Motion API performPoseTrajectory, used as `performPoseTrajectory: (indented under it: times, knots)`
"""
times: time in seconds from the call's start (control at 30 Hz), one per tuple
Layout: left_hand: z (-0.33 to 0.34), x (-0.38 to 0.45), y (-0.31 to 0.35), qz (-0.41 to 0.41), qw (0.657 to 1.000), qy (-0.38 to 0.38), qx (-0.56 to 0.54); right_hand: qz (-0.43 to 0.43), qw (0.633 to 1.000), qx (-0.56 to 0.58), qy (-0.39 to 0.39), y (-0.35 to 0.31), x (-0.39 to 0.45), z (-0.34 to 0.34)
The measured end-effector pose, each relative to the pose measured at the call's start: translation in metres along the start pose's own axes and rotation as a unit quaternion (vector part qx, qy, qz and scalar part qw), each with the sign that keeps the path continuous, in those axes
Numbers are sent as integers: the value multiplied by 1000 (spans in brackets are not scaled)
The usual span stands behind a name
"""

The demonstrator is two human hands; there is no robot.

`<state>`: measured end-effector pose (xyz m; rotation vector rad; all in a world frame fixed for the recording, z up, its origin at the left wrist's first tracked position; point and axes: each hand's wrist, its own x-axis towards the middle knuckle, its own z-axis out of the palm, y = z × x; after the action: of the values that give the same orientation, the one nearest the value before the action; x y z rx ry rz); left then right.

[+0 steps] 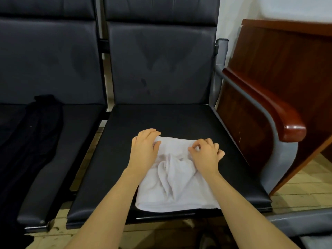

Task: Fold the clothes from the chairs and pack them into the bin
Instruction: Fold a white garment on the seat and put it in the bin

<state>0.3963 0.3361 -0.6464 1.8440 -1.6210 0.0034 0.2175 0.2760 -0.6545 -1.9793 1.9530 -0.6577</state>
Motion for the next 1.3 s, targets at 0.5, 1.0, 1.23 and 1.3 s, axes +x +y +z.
performPoseTrajectory:
  times: [0.5, 1.0, 1.23, 1.3]
  knots:
    - [15, -16, -3, -7, 965, -228, 126, -6, 995, 0, 104, 6, 7, -5]
    - [-6, -20, 4, -53, 970, -238, -10, -110, 980, -33, -163, -3, -17, -24]
    - [-39, -58, 9, 32, 966, -247, 70, -151, 971, 51, -179, -25, -59, -29]
    - [-43, -68, 6, 41, 957, -266, 103, -138, 978, 25, -154, -25, -62, -19]
